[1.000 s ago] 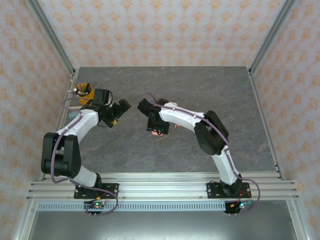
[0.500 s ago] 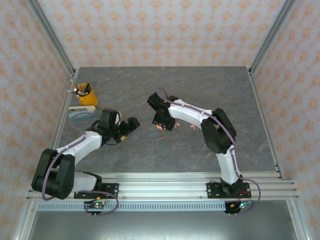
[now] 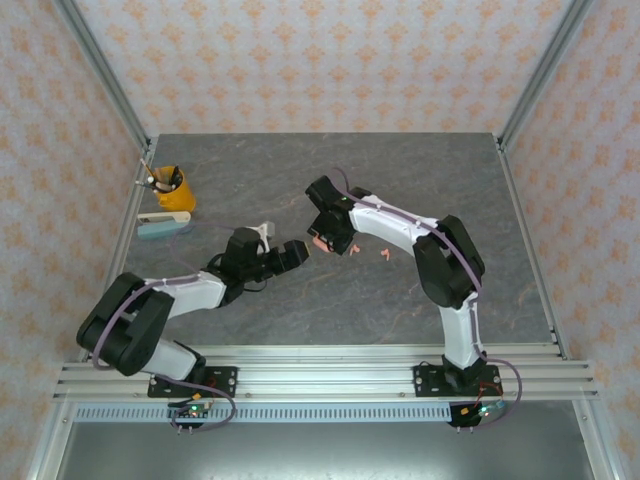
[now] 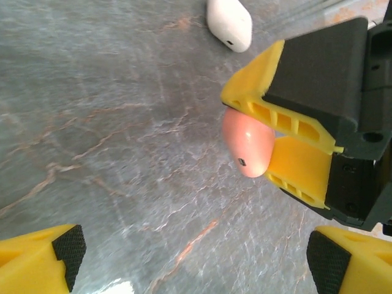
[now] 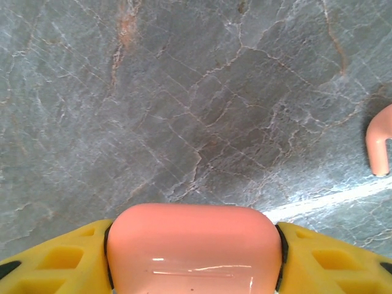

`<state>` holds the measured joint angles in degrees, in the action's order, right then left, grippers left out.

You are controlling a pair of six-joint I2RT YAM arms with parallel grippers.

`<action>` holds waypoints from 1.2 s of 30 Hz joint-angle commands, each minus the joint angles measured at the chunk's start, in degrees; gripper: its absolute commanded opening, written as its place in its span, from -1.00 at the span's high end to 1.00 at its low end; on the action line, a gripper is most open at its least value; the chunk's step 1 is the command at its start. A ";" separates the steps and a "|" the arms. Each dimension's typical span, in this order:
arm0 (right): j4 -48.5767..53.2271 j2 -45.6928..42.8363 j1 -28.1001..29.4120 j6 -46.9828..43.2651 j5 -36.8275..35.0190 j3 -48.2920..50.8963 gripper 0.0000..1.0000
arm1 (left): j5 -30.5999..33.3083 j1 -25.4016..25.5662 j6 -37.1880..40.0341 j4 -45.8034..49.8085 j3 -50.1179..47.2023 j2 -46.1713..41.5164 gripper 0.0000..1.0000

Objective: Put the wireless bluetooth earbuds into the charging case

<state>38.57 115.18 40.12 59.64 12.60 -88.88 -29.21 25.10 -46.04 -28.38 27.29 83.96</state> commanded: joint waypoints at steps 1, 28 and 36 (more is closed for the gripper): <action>-3.21 -3.05 -0.82 3.20 1.75 2.64 -0.15 | 3.23 1.41 0.16 -11.85 -0.22 3.69 -0.85; -10.49 -5.13 -1.09 10.11 7.13 6.78 -0.14 | 4.86 3.37 -6.43 -30.68 7.26 20.62 -0.25; -10.97 -5.94 -1.09 10.85 7.36 7.78 -0.13 | 5.48 3.30 -6.62 -30.92 8.31 21.00 0.08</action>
<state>26.41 112.07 38.89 70.02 19.33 -82.46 -26.55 28.51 -52.53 -55.53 33.82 104.53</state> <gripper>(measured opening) 0.568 0.478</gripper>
